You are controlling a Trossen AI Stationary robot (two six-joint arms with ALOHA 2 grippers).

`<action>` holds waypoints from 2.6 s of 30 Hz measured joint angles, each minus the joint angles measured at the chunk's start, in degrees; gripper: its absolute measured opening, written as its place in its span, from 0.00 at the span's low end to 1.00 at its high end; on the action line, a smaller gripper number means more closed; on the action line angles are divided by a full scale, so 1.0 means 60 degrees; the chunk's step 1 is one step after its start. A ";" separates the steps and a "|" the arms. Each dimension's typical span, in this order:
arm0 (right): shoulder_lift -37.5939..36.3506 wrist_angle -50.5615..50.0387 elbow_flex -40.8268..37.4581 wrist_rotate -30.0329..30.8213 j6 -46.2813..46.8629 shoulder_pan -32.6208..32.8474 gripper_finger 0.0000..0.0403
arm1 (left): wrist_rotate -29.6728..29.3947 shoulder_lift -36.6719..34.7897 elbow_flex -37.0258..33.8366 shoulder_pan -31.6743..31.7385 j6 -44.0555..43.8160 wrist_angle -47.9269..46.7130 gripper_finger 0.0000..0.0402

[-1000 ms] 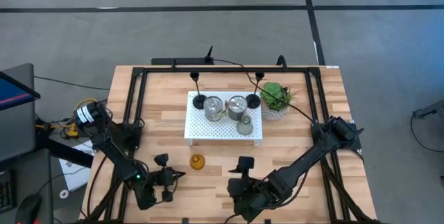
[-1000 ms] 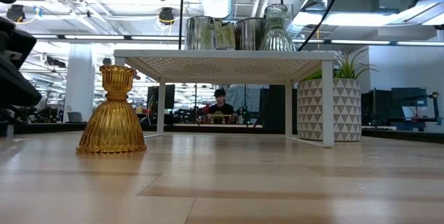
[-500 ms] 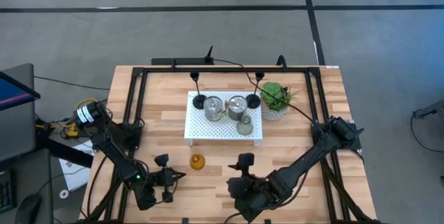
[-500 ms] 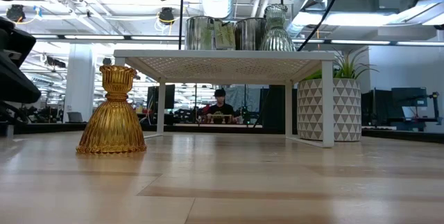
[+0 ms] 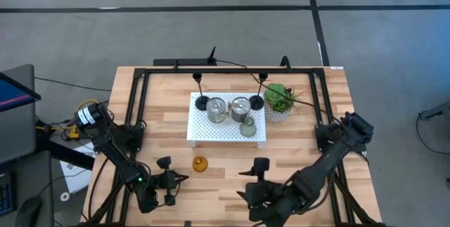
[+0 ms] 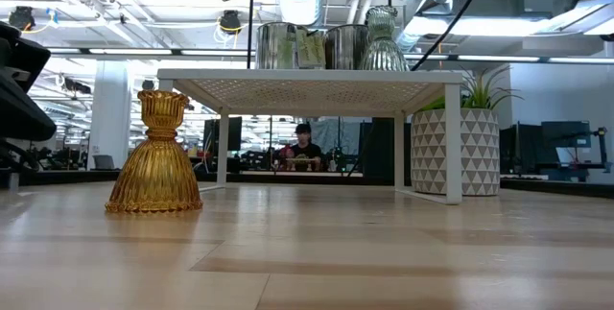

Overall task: Pick & Place candle stick holders
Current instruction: Put the yellow candle holder on the shelf

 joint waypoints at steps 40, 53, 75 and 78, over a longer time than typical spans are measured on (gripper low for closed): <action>-0.4131 0.7317 -0.6813 -0.5542 -0.2901 -0.1281 0.68 | 0.0459 -0.0004 0.0000 -0.0003 0.0007 0.0153 0.01; -0.7020 1.4722 -1.3355 -0.5587 -0.2597 -0.1135 0.68 | 0.0435 -0.0004 0.0000 0.0000 0.0899 0.0161 0.01; -0.7003 1.4961 -1.3609 -0.5575 -0.1946 -0.1153 0.68 | 0.0381 -0.0004 0.0000 0.1875 0.0697 0.0143 0.22; -0.7003 1.4896 -1.3609 -0.5576 -0.1918 -0.1153 0.68 | 0.0759 -0.0004 0.0000 0.1965 0.0462 0.0139 0.30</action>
